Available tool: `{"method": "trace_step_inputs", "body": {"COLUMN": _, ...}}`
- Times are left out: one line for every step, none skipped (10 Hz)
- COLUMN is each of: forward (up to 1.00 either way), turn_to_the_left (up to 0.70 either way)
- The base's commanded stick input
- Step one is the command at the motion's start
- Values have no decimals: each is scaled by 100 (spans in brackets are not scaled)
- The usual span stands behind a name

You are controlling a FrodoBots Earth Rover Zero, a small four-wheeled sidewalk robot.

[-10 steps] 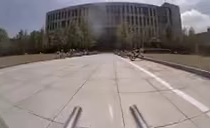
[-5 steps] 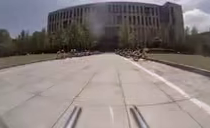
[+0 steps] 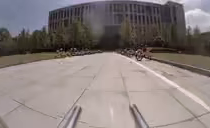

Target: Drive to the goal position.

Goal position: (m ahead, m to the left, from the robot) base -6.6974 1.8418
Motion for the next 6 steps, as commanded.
{"method": "trace_step_inputs", "body": {"forward": 70, "turn_to_the_left": -32}}
{"method": "trace_step_inputs", "body": {"forward": 70, "turn_to_the_left": -32}}
{"method": "trace_step_inputs", "body": {"forward": 70, "turn_to_the_left": -32}}
{"method": "trace_step_inputs", "body": {"forward": 70, "turn_to_the_left": -32}}
{"method": "trace_step_inputs", "body": {"forward": 70, "turn_to_the_left": -32}}
{"method": "trace_step_inputs", "body": {"forward": 70, "turn_to_the_left": -32}}
